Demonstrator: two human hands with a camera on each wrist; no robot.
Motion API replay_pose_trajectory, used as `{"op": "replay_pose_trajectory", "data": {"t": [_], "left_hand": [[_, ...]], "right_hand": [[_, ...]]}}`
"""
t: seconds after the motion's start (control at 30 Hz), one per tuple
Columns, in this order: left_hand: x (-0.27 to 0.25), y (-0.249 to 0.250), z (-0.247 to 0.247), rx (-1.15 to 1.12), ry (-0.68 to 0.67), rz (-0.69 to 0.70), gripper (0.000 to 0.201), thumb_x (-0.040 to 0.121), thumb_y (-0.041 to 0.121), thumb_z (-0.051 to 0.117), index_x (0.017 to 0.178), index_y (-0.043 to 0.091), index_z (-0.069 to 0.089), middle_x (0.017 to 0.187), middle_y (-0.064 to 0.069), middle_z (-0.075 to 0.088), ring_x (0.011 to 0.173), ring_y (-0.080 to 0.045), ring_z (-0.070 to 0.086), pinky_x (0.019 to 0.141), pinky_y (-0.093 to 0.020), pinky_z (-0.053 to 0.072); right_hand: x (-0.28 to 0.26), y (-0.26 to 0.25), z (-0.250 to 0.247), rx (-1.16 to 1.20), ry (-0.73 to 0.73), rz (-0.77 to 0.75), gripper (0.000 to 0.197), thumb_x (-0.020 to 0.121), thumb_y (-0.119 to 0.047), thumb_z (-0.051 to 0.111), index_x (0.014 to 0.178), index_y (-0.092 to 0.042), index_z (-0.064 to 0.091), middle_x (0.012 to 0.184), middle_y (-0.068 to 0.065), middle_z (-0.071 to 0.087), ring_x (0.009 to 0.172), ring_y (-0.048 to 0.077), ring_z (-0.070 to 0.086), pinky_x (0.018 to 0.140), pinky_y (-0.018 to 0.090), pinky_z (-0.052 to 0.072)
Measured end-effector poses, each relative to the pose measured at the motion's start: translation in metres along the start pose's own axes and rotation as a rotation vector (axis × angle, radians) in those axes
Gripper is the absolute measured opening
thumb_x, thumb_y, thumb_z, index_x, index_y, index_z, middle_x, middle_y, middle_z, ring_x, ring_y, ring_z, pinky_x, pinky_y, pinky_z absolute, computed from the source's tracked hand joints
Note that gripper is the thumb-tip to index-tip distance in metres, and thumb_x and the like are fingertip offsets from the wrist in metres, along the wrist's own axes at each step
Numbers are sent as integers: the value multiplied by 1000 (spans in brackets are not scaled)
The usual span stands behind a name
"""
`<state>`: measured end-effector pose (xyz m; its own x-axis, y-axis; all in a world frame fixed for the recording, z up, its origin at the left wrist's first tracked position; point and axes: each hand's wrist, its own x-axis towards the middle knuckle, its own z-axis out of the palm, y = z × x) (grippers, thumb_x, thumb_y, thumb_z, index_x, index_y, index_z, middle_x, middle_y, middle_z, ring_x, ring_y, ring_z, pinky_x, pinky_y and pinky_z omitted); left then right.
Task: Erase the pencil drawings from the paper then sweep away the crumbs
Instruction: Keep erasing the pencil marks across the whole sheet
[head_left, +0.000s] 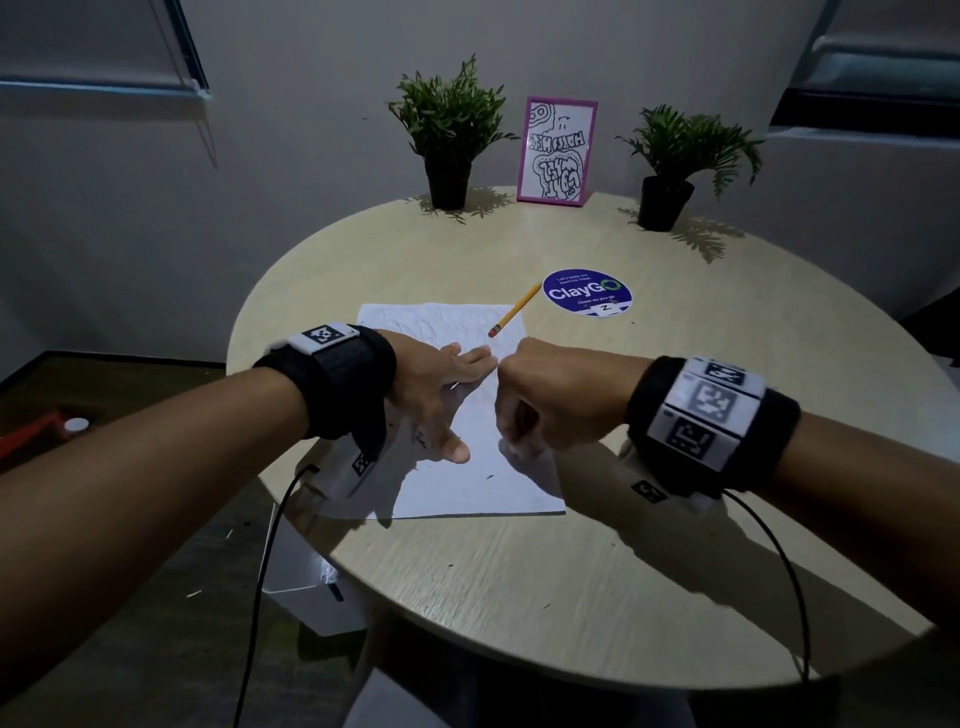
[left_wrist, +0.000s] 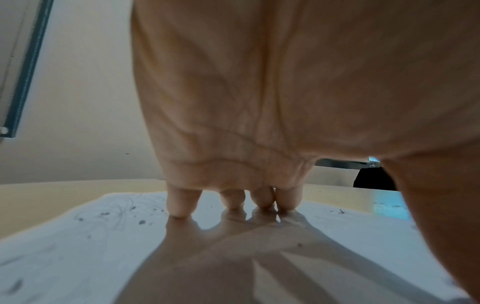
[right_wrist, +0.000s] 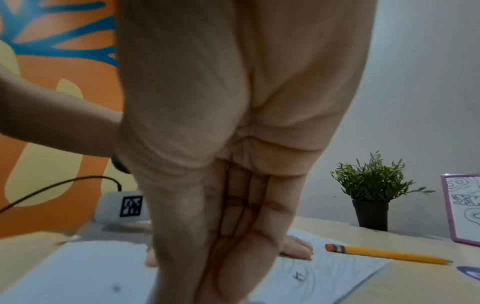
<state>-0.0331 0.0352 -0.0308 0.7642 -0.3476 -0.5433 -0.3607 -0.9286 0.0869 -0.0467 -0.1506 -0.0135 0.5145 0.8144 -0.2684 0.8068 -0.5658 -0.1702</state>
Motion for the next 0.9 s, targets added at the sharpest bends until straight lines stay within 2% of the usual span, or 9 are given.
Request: {"op": "replay_pose_trajectory", "data": {"t": [0.1, 0.17, 0.23, 0.37, 0.47, 0.57, 0.67, 0.77, 0.9], "left_hand": [[-2, -1, -1, -27, -15, -2, 102, 79, 59, 74, 155, 42, 8, 164, 18, 2, 153, -12, 1, 120, -43, 14], [-3, -3, -3, -57, -26, -26, 96, 74, 62, 77, 150, 48, 19, 163, 13, 14, 150, -16, 16, 118, -43, 22], [-4, -4, -3, -73, -31, -56, 97, 70, 66, 78, 149, 49, 23, 164, 7, 15, 148, -17, 23, 117, -42, 24], [-1, -4, 0, -61, -12, 2, 103, 76, 59, 76, 154, 45, 11, 163, 20, 0, 152, -8, -4, 121, -44, 11], [6, -8, 2, -23, -15, 1, 121, 74, 64, 75, 157, 38, -10, 160, 26, -18, 150, -4, -17, 122, -43, 5], [5, -8, 2, -16, -25, 12, 119, 75, 63, 75, 156, 40, -10, 159, 28, -17, 149, -3, -17, 122, -44, 6], [-3, -5, -2, -78, -32, 31, 103, 77, 57, 77, 152, 52, 7, 155, 35, -5, 146, 2, -5, 120, -44, 12], [-6, -4, -4, -100, -44, 20, 94, 75, 58, 78, 147, 58, 19, 160, 28, 1, 149, -4, 4, 119, -42, 17], [0, -5, 0, -22, -24, 10, 112, 77, 61, 74, 157, 42, -2, 160, 27, -14, 149, -3, -13, 120, -42, 8]], "right_hand": [[8, -1, -10, 8, -15, 1, 8, 81, -13, 78, 87, -17, 81, 71, -17, 68, 60, -9, 57, 60, 14, 50], [25, 3, -15, -1, 109, 24, 10, 81, -8, 76, 88, -14, 80, 63, -20, 59, 60, -4, 57, 54, 6, 41], [38, 9, -12, 0, 200, 48, 11, 82, -11, 76, 92, -14, 80, 66, -12, 61, 66, 1, 61, 54, 6, 37], [20, 14, 3, 81, 173, 25, 8, 80, -10, 75, 81, -16, 79, 69, -8, 70, 64, 1, 61, 63, 20, 49], [-5, 9, 4, 169, 1, -7, 7, 79, -13, 81, 86, -15, 80, 78, -10, 76, 72, -4, 69, 72, 18, 55], [-2, 12, -6, 157, -62, -9, 8, 80, -17, 81, 88, -17, 80, 78, -13, 76, 72, -5, 69, 72, 15, 53], [25, 17, -12, 65, 173, 11, 10, 79, -20, 83, 88, -20, 81, 74, -9, 73, 68, 3, 65, 65, 16, 49], [37, 19, -4, 40, 250, 42, 6, 80, -17, 80, 86, -18, 80, 68, -9, 67, 64, 1, 62, 57, 9, 40], [7, 12, 3, 116, 84, 18, 3, 80, -18, 81, 82, -18, 79, 74, -12, 74, 68, -3, 66, 67, 14, 51]]}}
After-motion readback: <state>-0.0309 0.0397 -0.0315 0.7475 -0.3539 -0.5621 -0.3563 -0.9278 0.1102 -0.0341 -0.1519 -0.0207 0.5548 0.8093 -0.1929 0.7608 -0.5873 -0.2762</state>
